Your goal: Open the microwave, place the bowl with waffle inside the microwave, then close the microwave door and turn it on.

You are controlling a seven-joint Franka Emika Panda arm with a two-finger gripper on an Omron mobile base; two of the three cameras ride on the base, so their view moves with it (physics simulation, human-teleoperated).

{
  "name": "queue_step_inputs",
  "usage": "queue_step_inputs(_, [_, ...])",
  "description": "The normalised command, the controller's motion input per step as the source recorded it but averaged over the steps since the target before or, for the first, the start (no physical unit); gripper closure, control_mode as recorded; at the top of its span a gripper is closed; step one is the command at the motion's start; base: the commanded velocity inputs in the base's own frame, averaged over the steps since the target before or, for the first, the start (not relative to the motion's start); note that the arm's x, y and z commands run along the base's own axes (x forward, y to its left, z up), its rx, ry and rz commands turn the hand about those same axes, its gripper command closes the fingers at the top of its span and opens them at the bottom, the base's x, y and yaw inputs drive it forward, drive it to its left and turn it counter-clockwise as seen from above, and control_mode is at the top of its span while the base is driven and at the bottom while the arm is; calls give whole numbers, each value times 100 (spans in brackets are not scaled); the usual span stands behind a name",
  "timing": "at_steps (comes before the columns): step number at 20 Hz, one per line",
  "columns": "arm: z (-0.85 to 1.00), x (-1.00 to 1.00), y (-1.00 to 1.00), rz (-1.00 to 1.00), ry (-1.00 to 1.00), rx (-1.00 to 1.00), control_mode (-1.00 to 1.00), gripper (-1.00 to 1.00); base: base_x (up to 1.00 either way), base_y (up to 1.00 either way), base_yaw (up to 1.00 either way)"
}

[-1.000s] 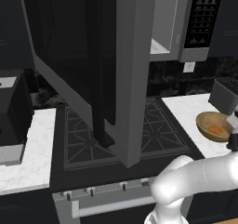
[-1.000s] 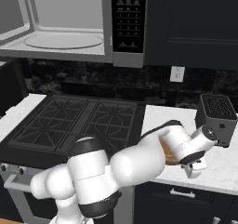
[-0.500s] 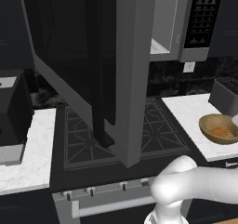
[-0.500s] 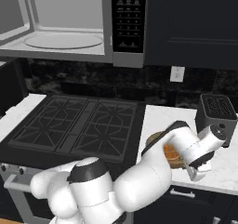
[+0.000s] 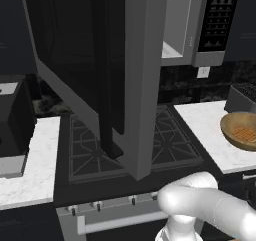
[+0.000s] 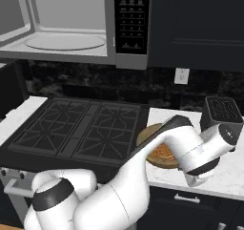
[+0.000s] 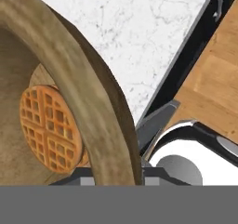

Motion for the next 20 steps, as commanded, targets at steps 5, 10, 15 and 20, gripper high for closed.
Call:
queue_step_inputs(5, [100, -66, 100, 6, -25, 3, -100, 100, 0, 0, 0])
queue_step_inputs(10, [100, -60, 100, 9, -19, 0, -100, 100, 0, 0, 0])
queue_step_inputs(15, [99, -44, 100, 14, -9, 1, -100, 100, 0, 0, 0])
queue_step_inputs(20, [87, -13, 100, 18, 0, 5, -100, 100, 0, 0, 0])
